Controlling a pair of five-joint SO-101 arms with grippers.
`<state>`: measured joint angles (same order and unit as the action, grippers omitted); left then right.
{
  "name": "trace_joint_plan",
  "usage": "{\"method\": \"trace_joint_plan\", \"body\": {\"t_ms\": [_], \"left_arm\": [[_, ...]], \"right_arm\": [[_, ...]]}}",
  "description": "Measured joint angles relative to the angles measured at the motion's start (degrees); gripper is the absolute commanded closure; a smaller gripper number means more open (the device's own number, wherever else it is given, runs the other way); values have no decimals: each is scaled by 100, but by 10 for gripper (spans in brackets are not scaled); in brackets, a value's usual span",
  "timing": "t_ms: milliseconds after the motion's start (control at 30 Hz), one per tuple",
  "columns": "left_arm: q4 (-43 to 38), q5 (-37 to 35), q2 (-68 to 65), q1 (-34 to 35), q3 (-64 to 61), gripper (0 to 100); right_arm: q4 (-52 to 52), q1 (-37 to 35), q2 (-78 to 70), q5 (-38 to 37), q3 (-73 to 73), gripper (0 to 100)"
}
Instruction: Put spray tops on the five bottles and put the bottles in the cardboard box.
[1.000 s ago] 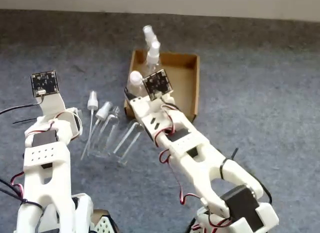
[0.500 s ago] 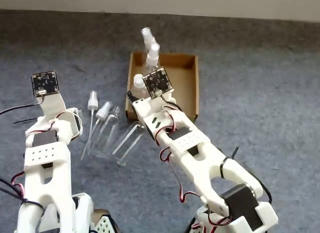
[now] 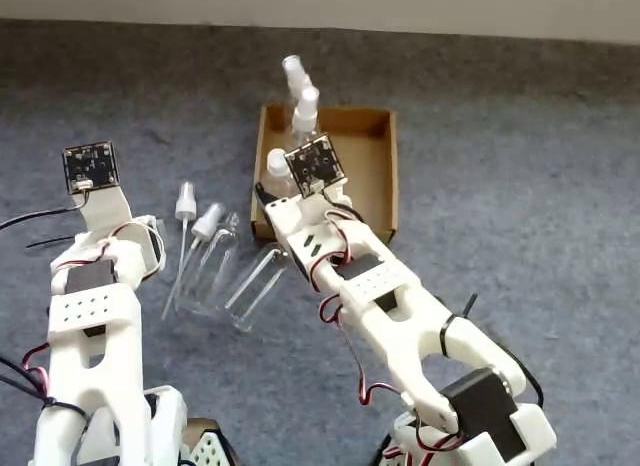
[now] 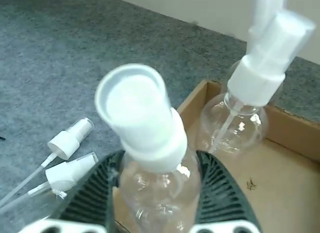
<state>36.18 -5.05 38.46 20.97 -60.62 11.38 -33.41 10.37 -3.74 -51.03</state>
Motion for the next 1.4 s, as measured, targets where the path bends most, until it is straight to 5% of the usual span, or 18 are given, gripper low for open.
{"method": "trace_joint_plan", "body": {"t_ms": [1400], "left_arm": [[0,0,0,0,0,829]], "right_arm": [[-510,-105,0,0,448,757]]}}
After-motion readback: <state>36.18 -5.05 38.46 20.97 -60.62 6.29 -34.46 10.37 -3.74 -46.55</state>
